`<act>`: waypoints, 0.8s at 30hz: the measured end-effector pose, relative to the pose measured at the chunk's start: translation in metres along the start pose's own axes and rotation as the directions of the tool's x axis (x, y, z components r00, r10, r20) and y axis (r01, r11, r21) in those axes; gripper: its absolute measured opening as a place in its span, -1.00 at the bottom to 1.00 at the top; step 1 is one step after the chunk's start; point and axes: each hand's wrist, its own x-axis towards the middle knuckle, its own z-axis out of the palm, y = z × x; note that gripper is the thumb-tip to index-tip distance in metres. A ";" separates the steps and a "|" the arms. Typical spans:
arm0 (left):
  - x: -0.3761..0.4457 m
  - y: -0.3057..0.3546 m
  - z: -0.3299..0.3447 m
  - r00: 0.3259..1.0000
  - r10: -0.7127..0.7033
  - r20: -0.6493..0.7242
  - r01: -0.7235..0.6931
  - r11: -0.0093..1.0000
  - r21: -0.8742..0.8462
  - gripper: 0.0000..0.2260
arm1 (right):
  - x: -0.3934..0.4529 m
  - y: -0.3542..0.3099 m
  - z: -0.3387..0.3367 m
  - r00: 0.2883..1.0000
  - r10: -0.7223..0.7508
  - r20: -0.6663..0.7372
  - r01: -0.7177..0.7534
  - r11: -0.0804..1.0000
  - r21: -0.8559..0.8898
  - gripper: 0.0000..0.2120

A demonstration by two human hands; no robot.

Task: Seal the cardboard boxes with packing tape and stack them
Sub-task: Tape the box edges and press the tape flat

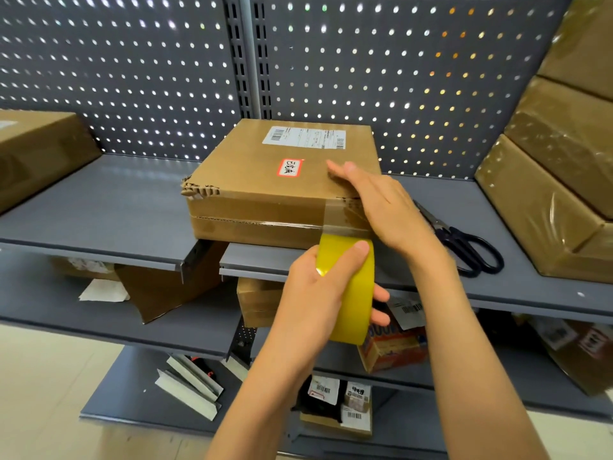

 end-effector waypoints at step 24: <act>-0.003 0.000 -0.001 1.000 -0.006 0.009 0.005 0.999 0.031 -0.80 | -0.062 0.075 -0.040 0.737 0.410 -0.537 -0.641 0.675 -0.365 -0.65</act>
